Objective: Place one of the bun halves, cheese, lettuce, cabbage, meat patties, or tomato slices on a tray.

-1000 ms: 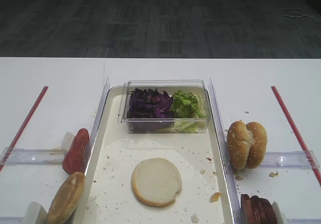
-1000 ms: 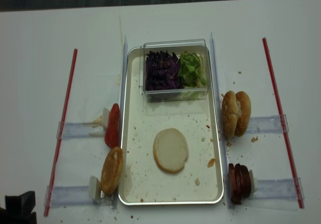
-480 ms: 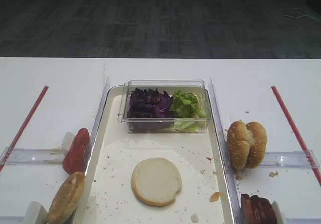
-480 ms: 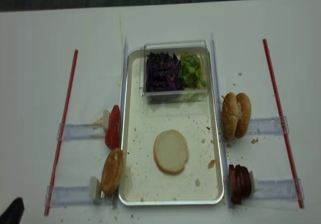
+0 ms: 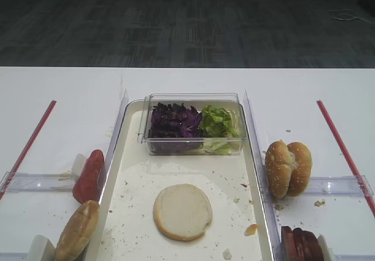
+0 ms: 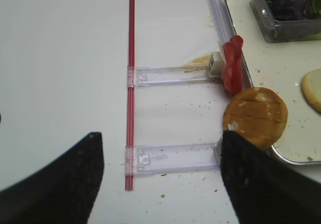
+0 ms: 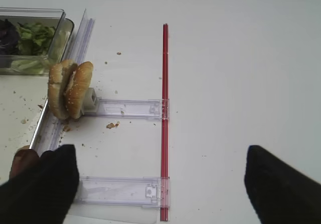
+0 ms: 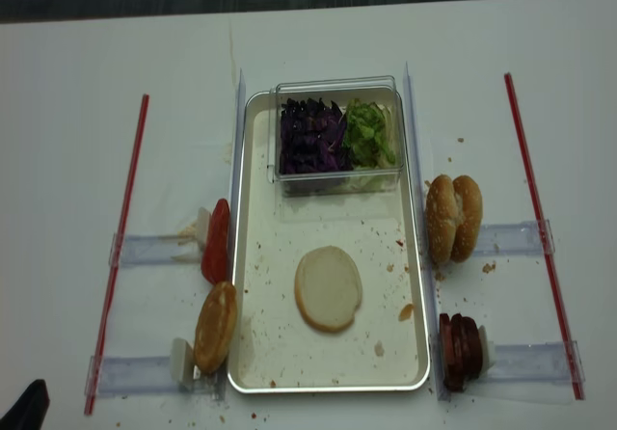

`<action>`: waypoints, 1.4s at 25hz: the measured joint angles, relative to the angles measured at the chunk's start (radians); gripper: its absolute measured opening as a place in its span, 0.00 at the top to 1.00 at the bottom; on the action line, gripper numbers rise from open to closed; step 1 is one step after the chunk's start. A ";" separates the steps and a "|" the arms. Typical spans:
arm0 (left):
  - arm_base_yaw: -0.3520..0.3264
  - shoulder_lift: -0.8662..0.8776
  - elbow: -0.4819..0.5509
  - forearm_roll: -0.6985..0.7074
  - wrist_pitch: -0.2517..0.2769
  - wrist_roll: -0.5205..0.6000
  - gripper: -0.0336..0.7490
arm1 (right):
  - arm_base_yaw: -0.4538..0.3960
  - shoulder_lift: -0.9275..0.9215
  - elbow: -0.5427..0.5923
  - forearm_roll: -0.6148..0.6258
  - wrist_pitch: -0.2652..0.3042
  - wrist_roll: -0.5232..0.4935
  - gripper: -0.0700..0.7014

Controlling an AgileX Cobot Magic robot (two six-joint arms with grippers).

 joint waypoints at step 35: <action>0.000 0.000 0.000 0.000 0.000 0.008 0.33 | 0.000 0.000 0.000 0.000 0.002 0.000 0.01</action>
